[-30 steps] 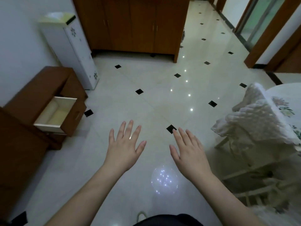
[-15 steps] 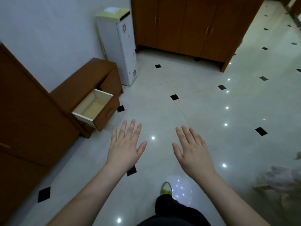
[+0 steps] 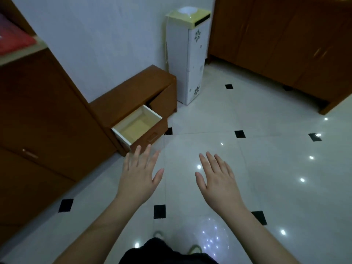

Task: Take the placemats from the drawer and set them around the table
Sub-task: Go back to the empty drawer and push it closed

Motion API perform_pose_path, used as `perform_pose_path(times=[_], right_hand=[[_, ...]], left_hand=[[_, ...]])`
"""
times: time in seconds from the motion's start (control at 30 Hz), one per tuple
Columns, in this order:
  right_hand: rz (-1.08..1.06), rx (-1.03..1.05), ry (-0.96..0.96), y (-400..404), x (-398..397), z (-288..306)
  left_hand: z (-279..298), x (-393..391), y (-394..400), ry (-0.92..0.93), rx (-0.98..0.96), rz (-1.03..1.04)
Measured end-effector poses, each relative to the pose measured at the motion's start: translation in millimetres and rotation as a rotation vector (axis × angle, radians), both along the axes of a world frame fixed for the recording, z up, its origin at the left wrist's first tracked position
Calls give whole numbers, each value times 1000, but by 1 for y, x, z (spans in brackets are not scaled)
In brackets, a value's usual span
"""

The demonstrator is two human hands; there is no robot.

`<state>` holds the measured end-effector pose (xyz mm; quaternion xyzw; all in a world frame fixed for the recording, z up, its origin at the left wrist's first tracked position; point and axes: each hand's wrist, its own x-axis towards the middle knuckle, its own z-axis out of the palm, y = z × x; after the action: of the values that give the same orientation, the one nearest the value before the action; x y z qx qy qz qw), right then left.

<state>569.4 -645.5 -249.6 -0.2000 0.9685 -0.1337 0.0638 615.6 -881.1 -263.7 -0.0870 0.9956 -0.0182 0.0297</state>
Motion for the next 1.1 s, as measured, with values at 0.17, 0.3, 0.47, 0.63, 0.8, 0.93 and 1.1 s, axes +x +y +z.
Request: perform_pose_path(times=[0.17,0.3,0.47,0.63,0.8,0.93,1.1], right_hand=[[129,7,6,-59,-61,-5],[211,34,14,-110,-109,-4],[235,81,42,-151,-156,0],[260,74,30,-184,-206,-12],[318,75,19,-212,-267,-24],[412,86,0,-238,-318,-43],[605,68,-8,-275,-390,-65]], left_hand=[[-18,-39,-50,-3,19,88],[-24,-78,-93,21,27,122],[-30,-119,-134,28,37,88],[-38,-155,-163,-35,29,58],[-45,-195,-181,-47,65,139],[-56,-229,-190,-57,85,218],[-63,-280,-196,-61,120,378]])
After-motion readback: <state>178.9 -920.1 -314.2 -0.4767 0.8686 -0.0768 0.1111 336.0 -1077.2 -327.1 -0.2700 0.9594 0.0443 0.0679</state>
